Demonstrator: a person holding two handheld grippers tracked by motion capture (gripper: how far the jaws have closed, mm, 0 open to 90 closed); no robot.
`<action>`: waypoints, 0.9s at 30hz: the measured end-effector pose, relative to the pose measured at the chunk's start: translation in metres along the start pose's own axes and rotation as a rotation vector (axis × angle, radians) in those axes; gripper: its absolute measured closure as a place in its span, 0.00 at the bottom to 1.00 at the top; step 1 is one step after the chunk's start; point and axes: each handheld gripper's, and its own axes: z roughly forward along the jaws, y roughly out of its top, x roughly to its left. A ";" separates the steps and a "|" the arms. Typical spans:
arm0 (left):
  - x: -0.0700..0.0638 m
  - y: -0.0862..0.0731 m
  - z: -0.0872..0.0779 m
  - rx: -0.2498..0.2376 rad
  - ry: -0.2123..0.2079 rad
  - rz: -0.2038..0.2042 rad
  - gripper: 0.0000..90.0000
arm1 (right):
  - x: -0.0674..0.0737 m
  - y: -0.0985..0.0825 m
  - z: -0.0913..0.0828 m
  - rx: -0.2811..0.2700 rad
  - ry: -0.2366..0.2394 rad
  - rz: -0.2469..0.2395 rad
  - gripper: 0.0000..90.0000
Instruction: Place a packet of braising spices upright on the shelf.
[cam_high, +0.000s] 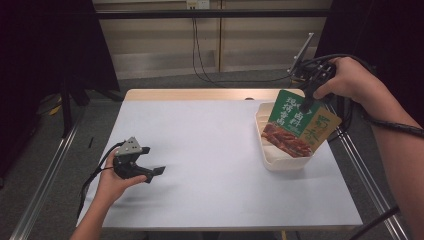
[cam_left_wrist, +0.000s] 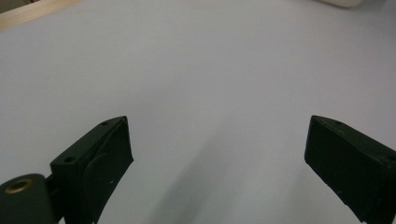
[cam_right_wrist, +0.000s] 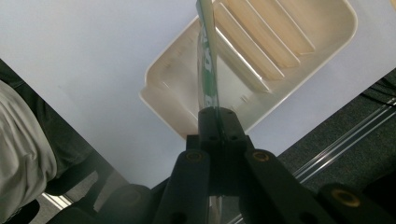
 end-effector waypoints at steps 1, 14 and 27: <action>0.000 0.000 0.000 0.003 0.002 -0.002 0.08 | 0.000 0.000 0.000 0.000 0.008 0.004 1.00; 0.000 0.000 0.000 0.003 0.003 0.001 0.08 | -0.003 -0.003 0.007 -0.004 0.015 0.000 1.00; 0.000 0.000 0.000 -0.004 -0.006 0.000 0.08 | -0.003 -0.001 0.016 0.004 0.029 0.011 1.00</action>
